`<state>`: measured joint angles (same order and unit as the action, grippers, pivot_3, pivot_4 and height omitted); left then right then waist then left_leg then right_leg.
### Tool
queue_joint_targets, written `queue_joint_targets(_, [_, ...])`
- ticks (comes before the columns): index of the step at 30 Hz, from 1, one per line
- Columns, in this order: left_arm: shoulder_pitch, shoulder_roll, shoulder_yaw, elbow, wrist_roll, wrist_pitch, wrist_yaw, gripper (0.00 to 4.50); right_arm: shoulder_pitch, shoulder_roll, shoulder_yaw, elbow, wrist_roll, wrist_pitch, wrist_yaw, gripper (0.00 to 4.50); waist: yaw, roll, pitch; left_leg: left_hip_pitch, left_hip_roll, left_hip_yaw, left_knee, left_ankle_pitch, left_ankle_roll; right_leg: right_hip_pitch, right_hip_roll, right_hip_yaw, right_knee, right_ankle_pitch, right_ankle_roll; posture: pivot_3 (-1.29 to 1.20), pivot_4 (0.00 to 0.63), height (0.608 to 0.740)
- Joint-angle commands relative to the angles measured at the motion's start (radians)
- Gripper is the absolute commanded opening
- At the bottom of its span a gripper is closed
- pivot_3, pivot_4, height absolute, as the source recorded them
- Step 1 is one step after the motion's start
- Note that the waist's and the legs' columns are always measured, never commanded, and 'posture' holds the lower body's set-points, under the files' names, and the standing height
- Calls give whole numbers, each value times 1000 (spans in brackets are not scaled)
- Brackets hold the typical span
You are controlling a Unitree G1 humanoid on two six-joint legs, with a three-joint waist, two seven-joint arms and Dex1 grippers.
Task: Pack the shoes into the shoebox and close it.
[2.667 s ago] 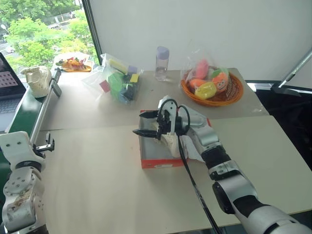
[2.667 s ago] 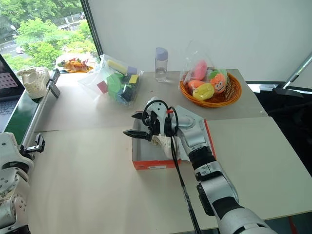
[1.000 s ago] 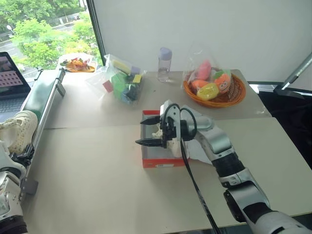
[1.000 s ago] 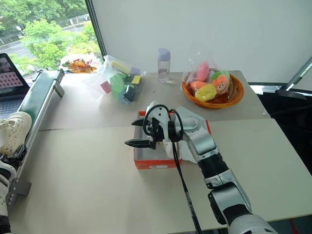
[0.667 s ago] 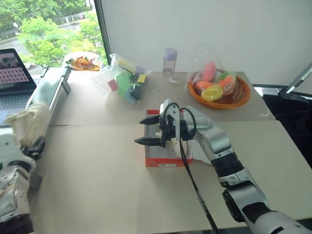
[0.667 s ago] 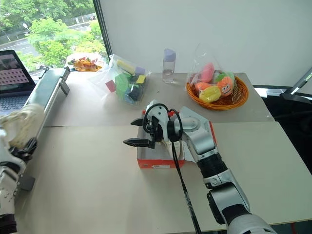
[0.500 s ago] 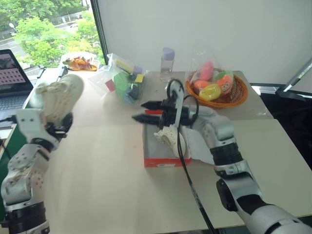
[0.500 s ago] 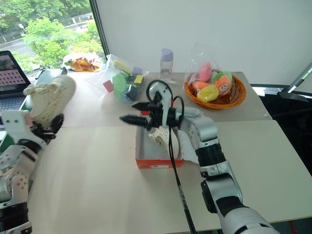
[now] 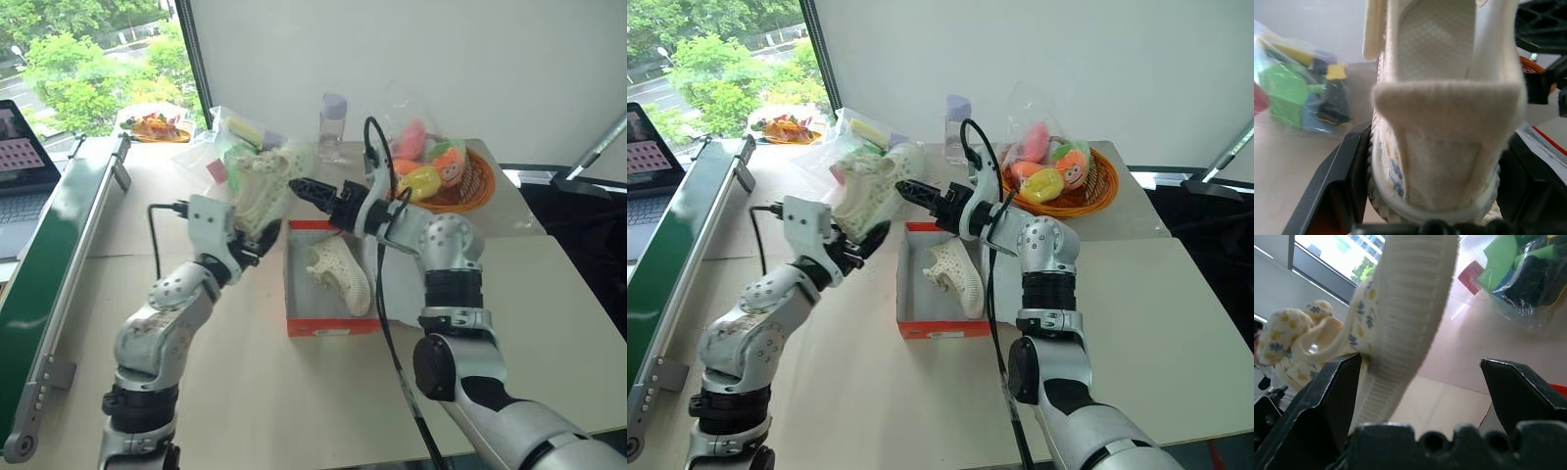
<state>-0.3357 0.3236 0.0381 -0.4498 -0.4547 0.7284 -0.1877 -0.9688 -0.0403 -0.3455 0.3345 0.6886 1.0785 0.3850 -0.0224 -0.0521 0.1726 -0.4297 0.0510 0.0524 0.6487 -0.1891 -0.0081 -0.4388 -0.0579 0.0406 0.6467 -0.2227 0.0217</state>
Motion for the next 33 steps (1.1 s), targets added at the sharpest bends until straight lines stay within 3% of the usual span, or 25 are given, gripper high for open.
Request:
queue_joint_targets(1, [-14, -24, -47, -46, 10, -19, -16, 2922, -32, -4, -26, -26, 40, -12, -21, 4500, -1, 0, 0, 0, 0, 0, 0, 0, 0, 0, 0, 0, 0, 0, 0, 0, 150, 740])
queue_joint_targets(3, [-10, -42, -62, -53, 9, -13, -16, 2922, -32, -10, -25, -22, 34, -26, -23, 4500, 0, 0, 0, 0, 0, 0, 0, 0, 0, 0, 0, 0, 0, 0, 0, 0, 150, 740])
queue_joint_targets(4, [-8, -49, -64, -58, 9, -10, -15, 2920, -33, -11, -31, -17, 34, -33, -27, 4244, 1, 0, 0, 0, 0, 0, 0, 0, 0, 0, 0, 0, 0, 0, 0, 0, 150, 740])
queue_joint_targets(15, [-16, 10, -7, -103, -19, 54, -58, 2918, -30, -28, -8, -29, 28, -44, -10, 882, -7, 0, 0, -1, 0, -1, 0, 0, 0, 0, 0, 0, -1, 0, 1, 0, 150, 740])
queue_joint_targets(18, [-15, 44, 4, -123, -43, 77, -85, 2918, -35, -36, -2, -32, 28, -48, -6, 594, -9, 0, 0, -1, 0, -1, 0, 0, 0, 0, 0, 0, -1, 0, 1, 0, 150, 740])
queue_joint_targets(19, [-12, 48, 18, -130, -75, 90, -100, 3648, -39, -39, -1, -32, 27, -51, -5, 559, -10, 0, 0, -1, 0, -1, 0, 0, 0, 0, 0, 0, -1, 0, 1, 0, 150, 740])
queue_joint_targets(22, [-7, 121, 12, -157, -100, 130, -160, 4434, -48, -52, 2, -32, 25, -61, -3, 529, -12, 1, 0, -1, 0, -2, 0, 0, 0, 0, 0, -1, -1, 0, 1, 0, 150, 740])
queue_joint_targets(29, [64, 366, 107, -241, -246, 229, -357, 4500, -104, -157, 53, -59, 6, -2, -2, 484, -24, 5, 3, -1, 0, -2, 0, 0, 0, -1, 0, 0, -1, -1, 1, 0, 150, 740])
queue_joint_targets(33, [135, 484, 120, -258, -251, 218, -445, 4500, -173, -254, 161, -69, -4, 122, 47, 476, -26, 6, 4, -1, 0, -1, -1, 0, 0, -2, 1, 0, -1, -1, 1, 0, 150, 740])
